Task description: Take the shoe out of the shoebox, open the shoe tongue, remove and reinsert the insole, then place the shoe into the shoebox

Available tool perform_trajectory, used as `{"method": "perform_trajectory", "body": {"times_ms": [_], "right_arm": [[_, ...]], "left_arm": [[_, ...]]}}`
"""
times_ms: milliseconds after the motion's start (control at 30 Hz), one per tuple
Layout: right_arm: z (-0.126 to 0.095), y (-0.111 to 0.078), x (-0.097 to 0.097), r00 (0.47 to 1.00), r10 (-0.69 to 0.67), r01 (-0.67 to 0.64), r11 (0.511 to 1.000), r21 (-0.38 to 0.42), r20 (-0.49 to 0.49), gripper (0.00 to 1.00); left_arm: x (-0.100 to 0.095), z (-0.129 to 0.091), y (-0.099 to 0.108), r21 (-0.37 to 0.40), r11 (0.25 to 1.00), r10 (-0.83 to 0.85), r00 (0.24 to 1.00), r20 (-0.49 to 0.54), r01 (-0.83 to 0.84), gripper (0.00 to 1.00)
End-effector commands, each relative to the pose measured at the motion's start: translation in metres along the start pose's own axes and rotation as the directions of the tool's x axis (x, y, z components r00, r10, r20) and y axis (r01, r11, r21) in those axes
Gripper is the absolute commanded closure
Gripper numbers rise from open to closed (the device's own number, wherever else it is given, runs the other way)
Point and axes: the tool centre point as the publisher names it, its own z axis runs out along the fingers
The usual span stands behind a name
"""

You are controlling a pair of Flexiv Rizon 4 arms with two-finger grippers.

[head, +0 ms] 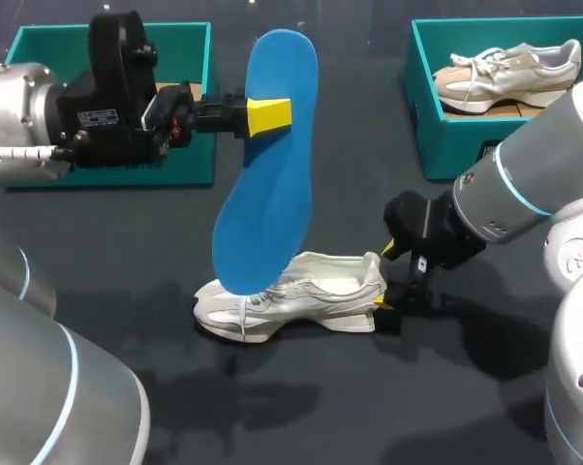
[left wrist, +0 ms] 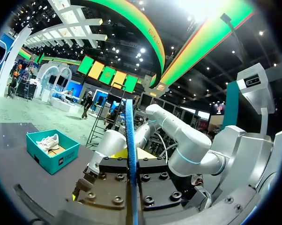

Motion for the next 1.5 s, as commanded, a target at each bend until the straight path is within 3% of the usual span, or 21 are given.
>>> {"method": "perform_trajectory", "body": {"times_ms": [33, 433, 833, 1167, 1500], "right_arm": [[0.001, 0.004, 0.000, 1.000, 0.001, -0.002, 0.973, 0.230, 0.005, 0.00], [0.001, 0.004, 0.000, 1.000, 0.001, -0.002, 0.973, 0.230, 0.005, 0.00], [-0.018, 0.004, 0.011, 0.989, 0.091, -0.120, 0.949, 0.292, 0.114, 0.00], [-0.013, 0.023, 0.010, 0.988, 0.088, -0.132, 0.907, 0.399, 0.126, 0.00], [-0.019, 0.036, 0.016, 0.982, 0.088, -0.152, 0.888, 0.434, 0.165, 0.00]], "left_arm": [[0.000, 0.000, 0.000, 0.001, 1.000, 0.001, 1.000, -0.001, -0.001, 1.00], [0.000, 0.000, 0.000, 0.001, 1.000, 0.001, 1.000, -0.001, -0.001, 1.00], [0.000, 0.000, 0.000, 0.001, 1.000, 0.001, 1.000, -0.001, -0.001, 1.00], [0.000, 0.000, 0.000, 0.001, 1.000, 0.001, 1.000, -0.001, -0.001, 1.00], [0.000, 0.000, 0.000, 0.001, 1.000, 0.001, 1.000, -0.001, -0.001, 1.00]]}}
